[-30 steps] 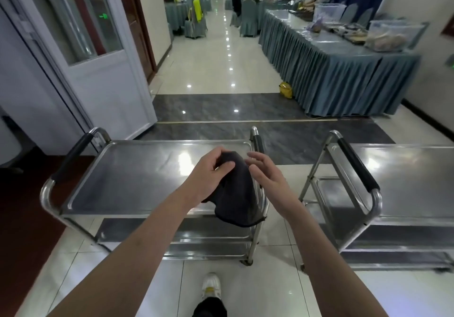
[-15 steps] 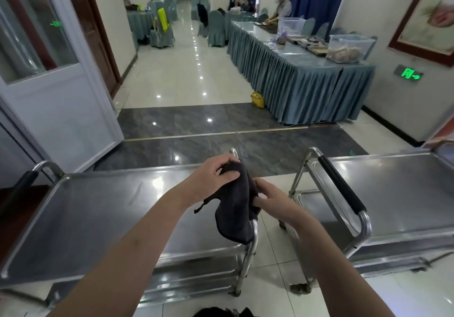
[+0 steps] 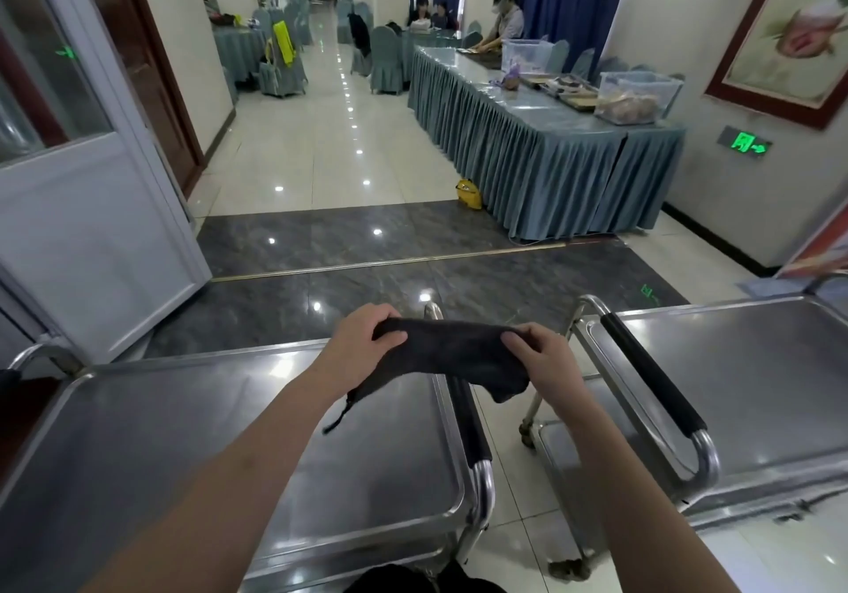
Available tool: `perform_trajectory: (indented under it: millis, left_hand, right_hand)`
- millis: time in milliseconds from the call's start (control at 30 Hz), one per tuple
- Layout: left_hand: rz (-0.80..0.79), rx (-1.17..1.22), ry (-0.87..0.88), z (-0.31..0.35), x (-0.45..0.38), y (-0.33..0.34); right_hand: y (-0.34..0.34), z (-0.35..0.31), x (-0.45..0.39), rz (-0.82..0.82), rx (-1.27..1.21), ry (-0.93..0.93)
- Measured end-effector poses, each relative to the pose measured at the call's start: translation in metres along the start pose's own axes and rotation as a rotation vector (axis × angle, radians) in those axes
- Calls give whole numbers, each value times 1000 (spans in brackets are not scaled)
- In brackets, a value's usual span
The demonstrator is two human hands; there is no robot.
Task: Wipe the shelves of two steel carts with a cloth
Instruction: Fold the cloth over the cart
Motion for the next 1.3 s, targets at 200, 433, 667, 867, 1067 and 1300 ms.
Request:
perform_trajectory:
  millis: [200,433,667,867,1067,1300]
  left_hand:
    - [-37,-39,-144,-34,-5,30]
    - [-230,-173,-383,-68,6,84]
    - [-190,-238,-505,-78,25,112]
    - [-97,181,-556,-45,23,129]
    - [-91,816,-597,-17,24,150]
    - [-100,1007,-473,2,23,152]
  right_hand:
    - [-13,-4,-15,-15,-113,32]
    - [-31,34,-32,15,35,161]
    - [-29,68,-32,28,96,243]
    - [3,72,-22,-108,-102,367]
    - [33,72,-8,-156,-140,361]
    - [55,74,-5,-188,-247,347]
Point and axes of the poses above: each hand's wrist, its own x-axis away from the middle knuckle, its own y-axis out of the palm, z = x × y, the point moved 8 cm from there along -x, towards the middle knuckle, and after that the axes turned 8 degrees about -x, right-handed, at the moved point
